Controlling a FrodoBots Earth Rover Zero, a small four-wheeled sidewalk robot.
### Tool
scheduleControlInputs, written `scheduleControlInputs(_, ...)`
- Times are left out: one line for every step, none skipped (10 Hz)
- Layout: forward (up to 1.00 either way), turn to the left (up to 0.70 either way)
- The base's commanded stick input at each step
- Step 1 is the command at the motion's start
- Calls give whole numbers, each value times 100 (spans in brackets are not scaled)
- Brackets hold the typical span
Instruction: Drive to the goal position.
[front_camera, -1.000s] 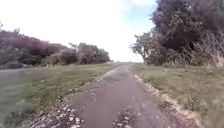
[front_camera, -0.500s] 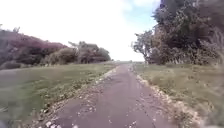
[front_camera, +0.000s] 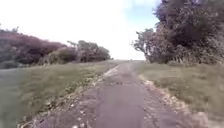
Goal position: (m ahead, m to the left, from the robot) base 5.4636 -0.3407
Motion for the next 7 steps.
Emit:
scheduleControlInputs(85, -16)
scheduleControlInputs(85, 0)
scheduleControlInputs(85, 0)
scheduleControlInputs(85, 0)
scheduleControlInputs(85, 0)
scheduleControlInputs(85, 0)
scheduleControlInputs(85, 0)
